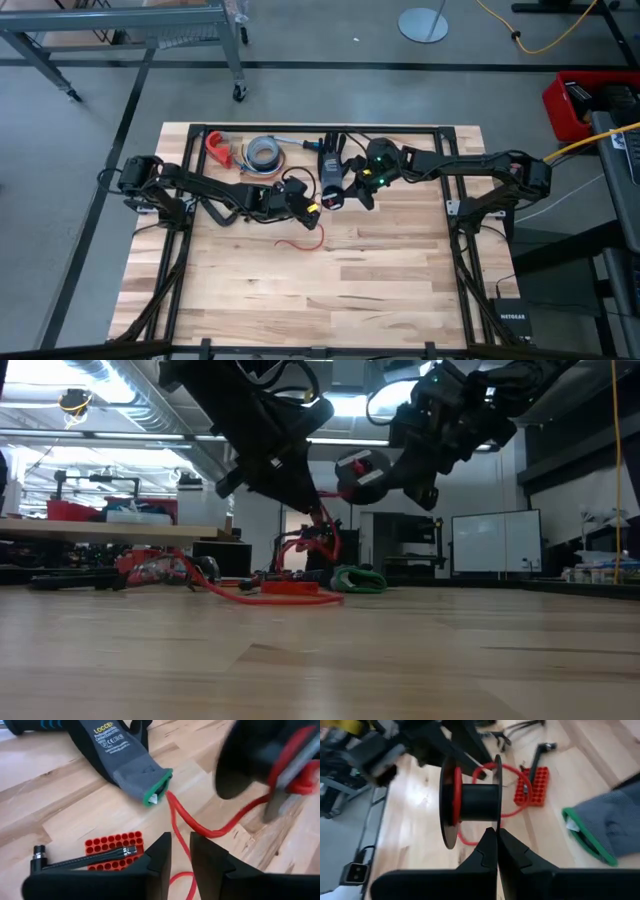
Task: Coil cords
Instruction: Coil the orange wire into the black spool
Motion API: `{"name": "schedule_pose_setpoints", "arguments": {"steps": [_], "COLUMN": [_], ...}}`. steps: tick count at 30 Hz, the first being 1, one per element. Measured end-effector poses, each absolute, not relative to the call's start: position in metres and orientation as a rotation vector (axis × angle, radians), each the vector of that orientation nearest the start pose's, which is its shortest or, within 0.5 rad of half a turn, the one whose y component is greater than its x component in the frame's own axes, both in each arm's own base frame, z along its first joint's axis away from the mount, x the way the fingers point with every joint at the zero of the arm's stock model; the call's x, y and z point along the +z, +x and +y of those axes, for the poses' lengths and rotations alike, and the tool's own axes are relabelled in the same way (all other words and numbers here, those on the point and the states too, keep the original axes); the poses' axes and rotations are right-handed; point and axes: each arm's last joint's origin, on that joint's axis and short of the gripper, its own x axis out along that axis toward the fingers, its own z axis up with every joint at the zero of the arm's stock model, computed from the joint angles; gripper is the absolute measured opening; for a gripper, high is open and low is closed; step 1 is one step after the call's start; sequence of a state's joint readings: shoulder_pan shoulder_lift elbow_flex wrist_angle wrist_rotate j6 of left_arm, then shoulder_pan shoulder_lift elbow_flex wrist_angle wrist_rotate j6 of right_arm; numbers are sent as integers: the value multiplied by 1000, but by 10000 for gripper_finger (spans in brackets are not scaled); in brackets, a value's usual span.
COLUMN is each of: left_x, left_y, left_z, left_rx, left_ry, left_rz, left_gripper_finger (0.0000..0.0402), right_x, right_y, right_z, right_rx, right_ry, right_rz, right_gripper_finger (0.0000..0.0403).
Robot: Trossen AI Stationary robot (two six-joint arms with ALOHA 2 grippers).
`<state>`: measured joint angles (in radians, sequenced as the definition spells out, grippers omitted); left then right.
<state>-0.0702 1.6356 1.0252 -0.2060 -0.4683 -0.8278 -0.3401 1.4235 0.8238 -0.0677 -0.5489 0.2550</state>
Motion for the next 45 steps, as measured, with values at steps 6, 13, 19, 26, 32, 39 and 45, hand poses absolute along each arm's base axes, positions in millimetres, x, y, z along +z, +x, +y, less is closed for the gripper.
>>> {"name": "schedule_pose_setpoints", "arguments": {"steps": [6, 13, 19, 26, 32, 39, 45], "left_x": [202, 196, 195, 196, 199, 192, 178], "left_y": [330, 322, 319, 315, 313, 318, 322], "left_z": [-11, -21, -46, -79, -101, -112, -111], "left_rx": [695, 684, 611, 525, 479, 507, 572], "left_ry": [-525, -524, -523, -539, -545, -385, -278], "left_rz": [661, 765, 788, 772, 714, 635, 623], "left_gripper_finger": [60, 40, 38, 78, 127, 152, 153], "right_x": [219, 221, 222, 224, 227, 239, 247], "right_y": [278, 278, 278, 277, 277, 284, 289], "right_z": [-81, -78, -77, -75, -73, -64, -49], "right_rx": [180, 301, 356, 448, 545, 699, 801], "right_ry": [550, 583, 594, 619, 627, 591, 559], "right_rz": [626, 622, 612, 608, 581, 485, 441], "right_gripper_finger": [1, 1, 1, 1, 1, 1, 1]}}
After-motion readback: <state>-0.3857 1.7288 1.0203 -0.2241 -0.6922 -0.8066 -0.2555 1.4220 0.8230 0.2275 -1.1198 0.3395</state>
